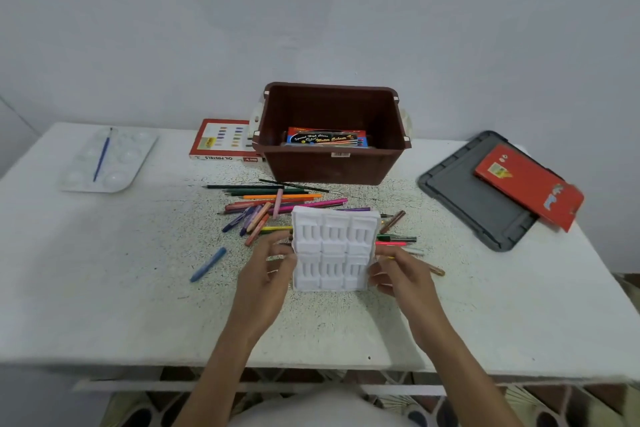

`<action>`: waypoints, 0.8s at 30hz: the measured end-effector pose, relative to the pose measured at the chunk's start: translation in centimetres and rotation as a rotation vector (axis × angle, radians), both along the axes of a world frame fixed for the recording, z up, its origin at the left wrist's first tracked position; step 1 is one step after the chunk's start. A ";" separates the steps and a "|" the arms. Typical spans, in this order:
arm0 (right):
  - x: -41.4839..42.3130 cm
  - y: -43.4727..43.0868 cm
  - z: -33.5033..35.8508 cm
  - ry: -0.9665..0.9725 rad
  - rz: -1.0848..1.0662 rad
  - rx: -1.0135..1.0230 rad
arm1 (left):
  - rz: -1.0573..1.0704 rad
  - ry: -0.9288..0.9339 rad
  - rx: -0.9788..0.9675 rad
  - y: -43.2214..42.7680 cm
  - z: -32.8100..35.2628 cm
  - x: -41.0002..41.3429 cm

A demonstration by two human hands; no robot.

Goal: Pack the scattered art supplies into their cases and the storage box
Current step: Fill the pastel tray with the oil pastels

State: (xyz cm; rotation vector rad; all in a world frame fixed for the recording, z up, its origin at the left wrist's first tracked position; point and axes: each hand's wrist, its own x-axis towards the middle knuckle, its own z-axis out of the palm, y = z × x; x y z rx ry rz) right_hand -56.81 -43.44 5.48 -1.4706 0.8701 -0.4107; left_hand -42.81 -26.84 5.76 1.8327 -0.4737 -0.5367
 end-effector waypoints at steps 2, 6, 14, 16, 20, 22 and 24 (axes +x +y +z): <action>-0.2 0.4 -0.2 -0.012 -0.023 0.015 | -0.012 0.018 -0.019 0.5 -0.4 0.0; -0.4 0.7 -0.3 -0.044 -0.066 0.041 | -0.010 0.058 -0.044 1.2 -0.7 -0.3; -1.1 0.9 -0.2 -0.038 -0.053 -0.041 | -0.031 0.005 0.042 1.7 -0.9 0.1; -1.2 0.8 -0.4 0.001 -0.020 -0.079 | -0.024 0.009 0.079 1.7 -1.4 0.0; -1.2 0.5 -1.5 0.077 0.016 -0.109 | -0.003 -0.042 0.137 1.5 -2.7 -0.1; -1.2 0.3 -2.1 0.127 0.025 -0.142 | -0.016 -0.070 0.150 1.4 -3.3 -0.1; -1.3 0.2 -2.7 0.176 0.053 -0.192 | -0.035 -0.082 0.136 1.3 -3.8 -0.2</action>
